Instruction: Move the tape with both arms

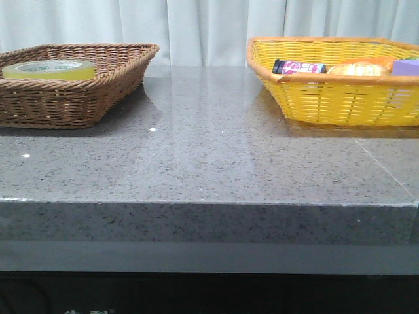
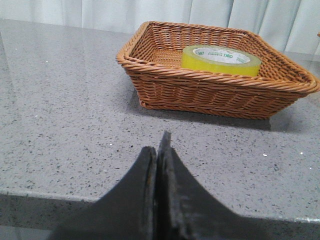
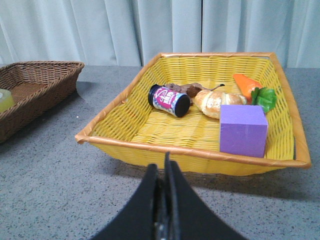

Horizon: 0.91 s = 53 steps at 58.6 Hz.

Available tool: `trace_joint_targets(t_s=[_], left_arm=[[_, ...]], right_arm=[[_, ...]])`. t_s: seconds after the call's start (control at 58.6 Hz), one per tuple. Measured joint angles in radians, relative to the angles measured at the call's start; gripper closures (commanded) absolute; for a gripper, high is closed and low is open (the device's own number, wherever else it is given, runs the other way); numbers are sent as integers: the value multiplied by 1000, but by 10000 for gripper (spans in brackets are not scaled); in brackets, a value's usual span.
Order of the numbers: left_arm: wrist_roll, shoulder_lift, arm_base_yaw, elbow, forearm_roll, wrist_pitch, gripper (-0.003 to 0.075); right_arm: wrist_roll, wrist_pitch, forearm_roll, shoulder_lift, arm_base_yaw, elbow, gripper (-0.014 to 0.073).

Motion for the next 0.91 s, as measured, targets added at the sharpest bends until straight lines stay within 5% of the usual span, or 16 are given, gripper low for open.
trace_joint_targets(t_s=[0.666, 0.905], left_arm=[[0, 0, 0, 0, 0, 0, 740], [0, 0, 0, 0, 0, 0, 740]], right_arm=[[0, 0, -34, 0, 0, 2, 714], [22, -125, -118, -30, 0, 129, 714]])
